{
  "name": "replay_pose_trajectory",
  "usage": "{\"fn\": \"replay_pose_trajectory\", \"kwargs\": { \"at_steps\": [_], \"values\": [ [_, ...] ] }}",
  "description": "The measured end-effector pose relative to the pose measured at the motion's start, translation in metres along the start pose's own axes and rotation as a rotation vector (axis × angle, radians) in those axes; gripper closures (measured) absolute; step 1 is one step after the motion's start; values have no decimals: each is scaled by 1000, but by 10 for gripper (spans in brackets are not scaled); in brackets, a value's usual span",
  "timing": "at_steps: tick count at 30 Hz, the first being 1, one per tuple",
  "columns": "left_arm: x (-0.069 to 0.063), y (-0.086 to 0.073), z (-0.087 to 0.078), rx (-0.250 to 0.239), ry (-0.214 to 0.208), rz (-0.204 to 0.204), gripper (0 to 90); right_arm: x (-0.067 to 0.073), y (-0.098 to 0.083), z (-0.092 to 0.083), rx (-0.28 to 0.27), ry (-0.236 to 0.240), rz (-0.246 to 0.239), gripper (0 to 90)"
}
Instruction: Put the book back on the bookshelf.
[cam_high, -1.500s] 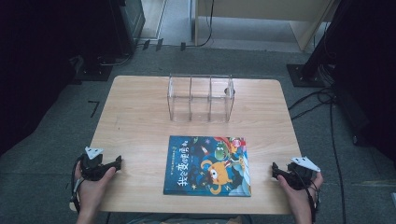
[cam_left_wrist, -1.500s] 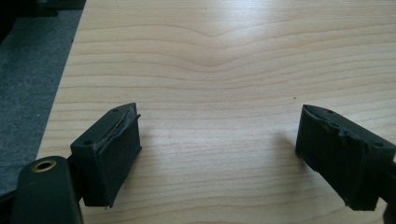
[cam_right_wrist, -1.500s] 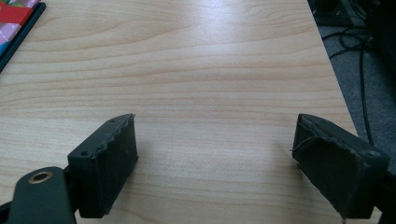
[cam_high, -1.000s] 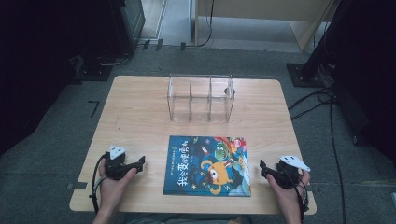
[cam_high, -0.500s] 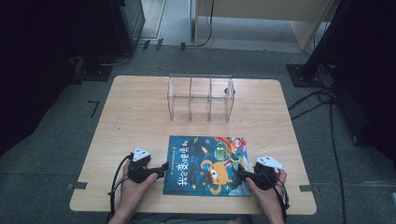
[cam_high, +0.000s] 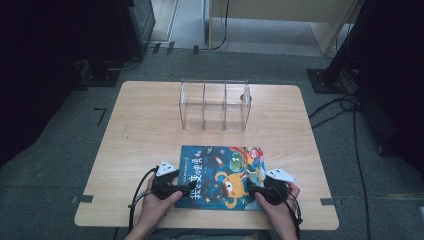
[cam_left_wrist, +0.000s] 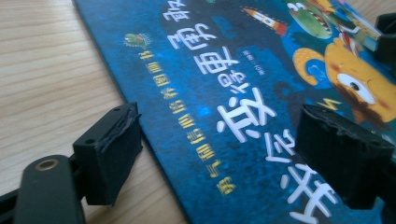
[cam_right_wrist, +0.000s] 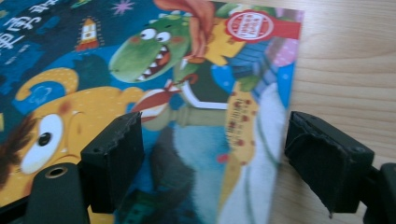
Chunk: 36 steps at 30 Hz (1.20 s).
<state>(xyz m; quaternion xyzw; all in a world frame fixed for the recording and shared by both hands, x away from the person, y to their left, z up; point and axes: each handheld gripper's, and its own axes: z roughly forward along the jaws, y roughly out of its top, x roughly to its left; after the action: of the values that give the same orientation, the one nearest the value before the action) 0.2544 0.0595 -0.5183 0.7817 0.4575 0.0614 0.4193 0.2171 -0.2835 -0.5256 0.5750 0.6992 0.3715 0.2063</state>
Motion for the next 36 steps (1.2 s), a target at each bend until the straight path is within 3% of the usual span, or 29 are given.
{"fn": "replay_pose_trajectory", "kwargs": {
  "at_steps": [3,5,6,8,10,14,16,17,18,19,20,21,22,23,25,26,28,29,32,34,36],
  "values": [
    [2,1,-1,0,-13,-21,149,3,0,1,1,-15,8,170],
    [5,1,-2,-7,-36,-68,148,3,0,1,1,-15,8,172],
    [8,2,-3,-19,-38,-109,191,3,0,1,-2,-20,12,179],
    [11,2,-4,-24,-43,-130,229,3,0,1,-4,-24,15,188],
    [15,2,-6,-29,-59,-165,292,3,0,0,-14,-37,32,228],
    [20,2,-9,-56,-98,-199,310,2,-1,-1,-25,-42,50,266],
    [23,2,-10,-69,-115,-219,313,-3,-1,-3,-46,-28,94,329],
    [24,1,-11,-84,-146,-222,313,-3,-1,-3,-46,-28,94,329],
    [24,1,-9,-95,-303,-251,418,-8,-2,-4,-61,-4,131,408],
    [24,1,-9,-95,-303,-251,381,-10,-2,-5,-68,21,155,446],
    [16,1,-7,-81,-200,-200,380,-13,-2,-6,-75,49,168,472],
    [14,0,-6,-73,-152,-190,373,-15,-1,-6,-77,73,186,476],
    [14,0,-6,-73,-152,-190,363,-15,-1,-6,-77,73,186,476],
    [15,0,-7,-83,-121,-183,363,-17,-1,-6,-81,85,205,475],
    [17,0,-13,-86,3,-144,314,-21,-1,-6,-69,58,240,464],
    [21,0,-15,-83,29,-152,263,-27,-2,-6,-72,87,294,465],
    [26,0,-16,-71,8,-176,264,-31,-3,-6,-76,110,321,489],
    [25,-1,-13,-45,-9,-171,266,-32,-3,-6,-73,125,332,508],
    [20,-1,-10,-30,-36,-152,278,-31,-3,-5,-69,140,334,535],
    [15,-1,-9,-29,-4,-125,258,-29,-3,-5,-66,145,333,536],
    [16,-1,-10,-33,3,-137,284,-31,-2,-6,-74,150,356,566]
  ]
}}
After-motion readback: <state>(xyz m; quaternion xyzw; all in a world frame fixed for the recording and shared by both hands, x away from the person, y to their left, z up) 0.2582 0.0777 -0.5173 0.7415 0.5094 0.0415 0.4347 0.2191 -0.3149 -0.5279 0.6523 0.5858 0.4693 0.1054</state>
